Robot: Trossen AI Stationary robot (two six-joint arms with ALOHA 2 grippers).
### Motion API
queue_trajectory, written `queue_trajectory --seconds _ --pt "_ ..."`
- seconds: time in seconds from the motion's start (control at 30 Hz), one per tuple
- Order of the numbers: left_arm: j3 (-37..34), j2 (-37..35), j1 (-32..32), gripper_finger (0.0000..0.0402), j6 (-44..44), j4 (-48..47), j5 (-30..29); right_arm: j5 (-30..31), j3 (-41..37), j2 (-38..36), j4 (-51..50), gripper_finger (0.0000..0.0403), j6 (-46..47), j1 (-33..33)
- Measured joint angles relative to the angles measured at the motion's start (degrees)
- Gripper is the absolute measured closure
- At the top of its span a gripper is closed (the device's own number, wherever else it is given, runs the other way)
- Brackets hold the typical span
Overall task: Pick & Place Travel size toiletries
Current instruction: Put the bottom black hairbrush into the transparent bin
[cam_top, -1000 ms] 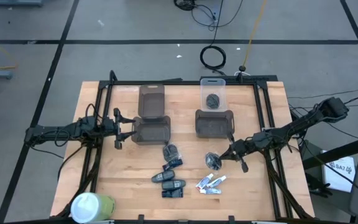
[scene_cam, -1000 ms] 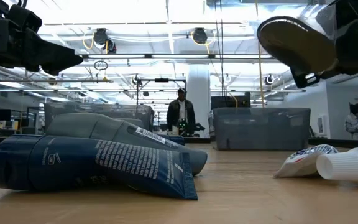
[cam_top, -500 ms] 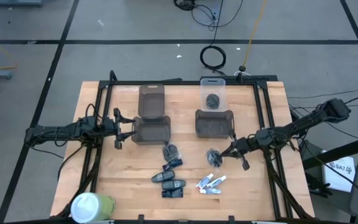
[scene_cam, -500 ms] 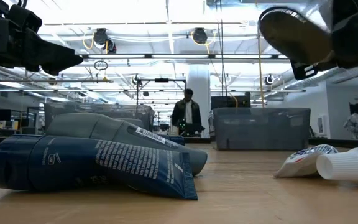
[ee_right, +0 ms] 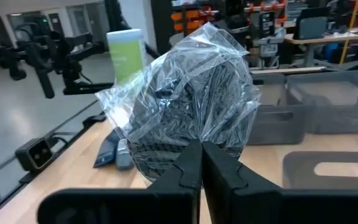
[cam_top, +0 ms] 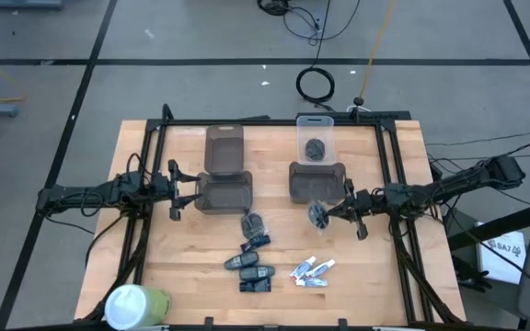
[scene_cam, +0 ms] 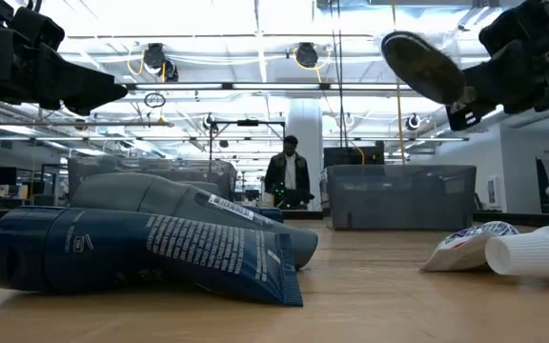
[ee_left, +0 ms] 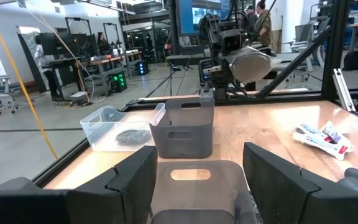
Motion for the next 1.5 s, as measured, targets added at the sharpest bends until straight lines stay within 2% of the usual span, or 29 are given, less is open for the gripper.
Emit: queue_trajectory --seconds 1.37,1.5 --pt "0.0 0.0 0.0 0.0167 0.0 0.0 0.0 0.3 -0.3 -1.0 0.2 0.0403 1.5 -33.2" --pt "0.0 0.0 0.0 0.0167 0.0 0.0 0.0 2.9 -0.3 -1.0 -0.2 0.0403 1.5 -35.4"
